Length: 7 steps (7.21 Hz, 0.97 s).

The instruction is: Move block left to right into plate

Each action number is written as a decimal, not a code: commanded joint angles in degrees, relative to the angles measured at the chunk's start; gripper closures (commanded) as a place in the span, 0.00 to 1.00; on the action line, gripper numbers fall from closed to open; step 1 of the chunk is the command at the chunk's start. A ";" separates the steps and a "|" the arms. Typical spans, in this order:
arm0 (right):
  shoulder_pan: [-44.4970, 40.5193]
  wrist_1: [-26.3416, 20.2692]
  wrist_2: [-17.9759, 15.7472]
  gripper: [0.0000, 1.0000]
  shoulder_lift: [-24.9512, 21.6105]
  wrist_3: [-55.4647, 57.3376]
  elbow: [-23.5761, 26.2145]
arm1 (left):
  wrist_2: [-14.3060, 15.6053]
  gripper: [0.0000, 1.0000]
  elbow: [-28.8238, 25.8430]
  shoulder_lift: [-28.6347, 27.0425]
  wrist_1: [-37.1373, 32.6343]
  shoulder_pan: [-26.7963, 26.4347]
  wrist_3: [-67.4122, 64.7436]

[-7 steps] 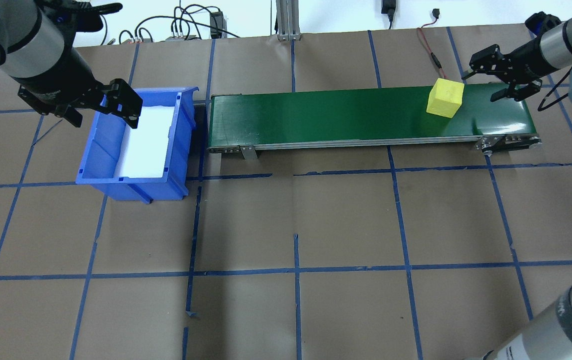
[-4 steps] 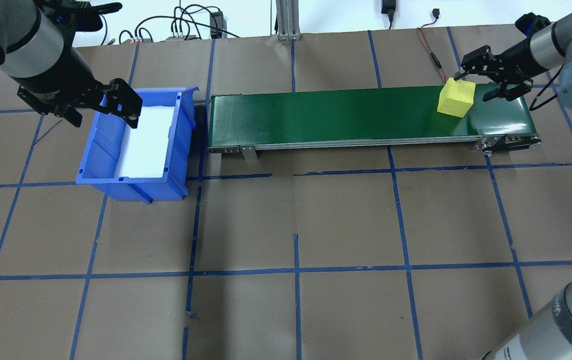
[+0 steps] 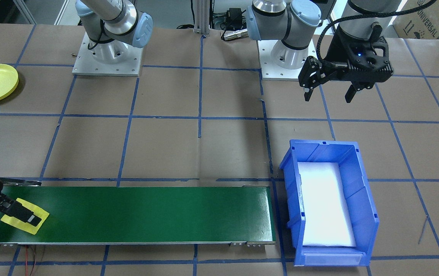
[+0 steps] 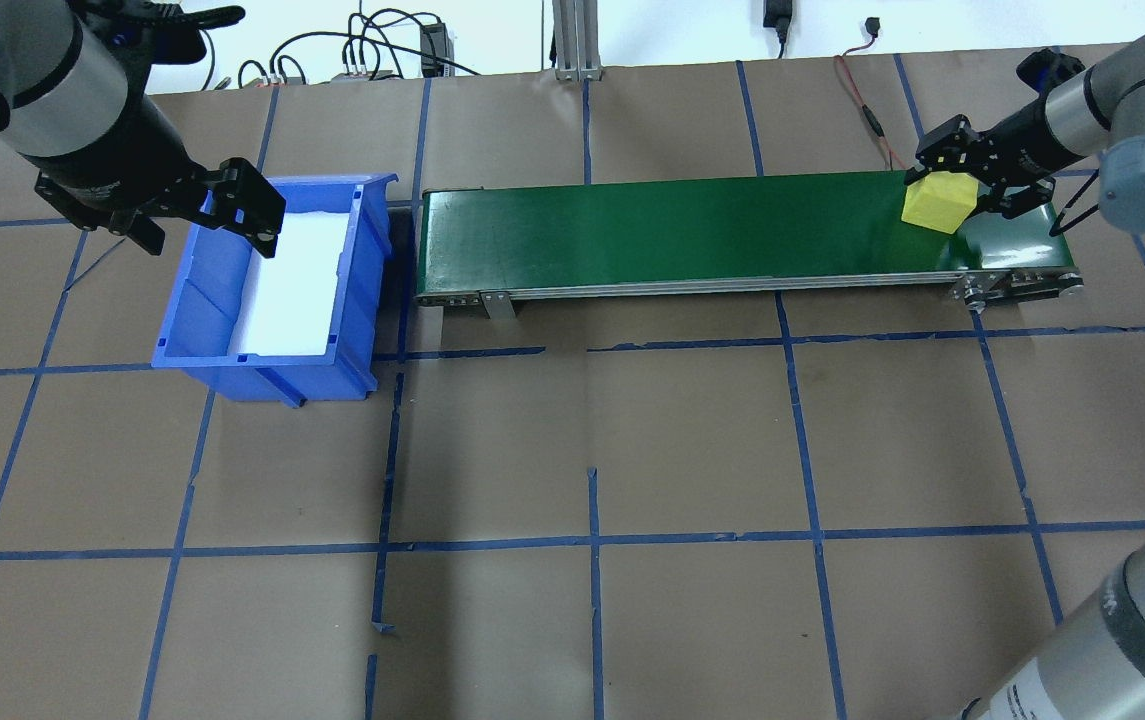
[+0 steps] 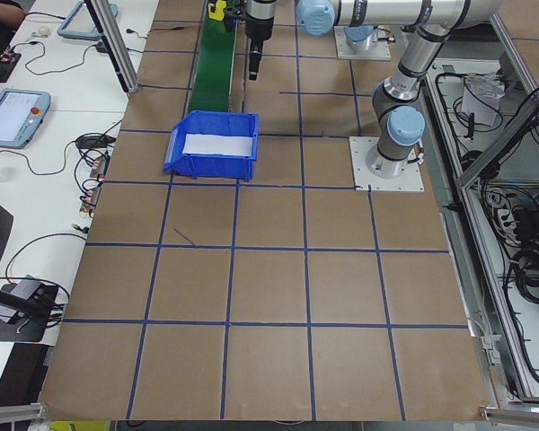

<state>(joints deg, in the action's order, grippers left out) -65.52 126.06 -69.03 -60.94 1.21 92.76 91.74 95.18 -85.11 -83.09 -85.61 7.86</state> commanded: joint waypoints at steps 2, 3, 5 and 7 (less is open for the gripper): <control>0.57 0.07 -13.65 0.72 -3.81 -7.76 0.22 | -0.07 0.00 0.09 0.03 0.04 0.00 -0.04; 1.27 -1.76 -16.46 0.73 -7.66 -12.50 1.97 | -0.16 0.00 0.09 0.03 0.04 -0.09 -0.04; 9.66 -8.79 -19.92 0.73 -18.98 -23.71 13.95 | -0.16 0.00 0.09 0.12 0.04 -0.09 -0.04; 22.31 -9.68 -22.62 0.73 -26.13 -39.58 23.49 | -0.07 0.00 0.18 0.12 -0.05 -0.18 -0.04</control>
<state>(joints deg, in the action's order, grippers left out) -50.73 117.57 -89.32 -82.43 -30.06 110.55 91.69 95.29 -84.99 -83.12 -85.71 7.82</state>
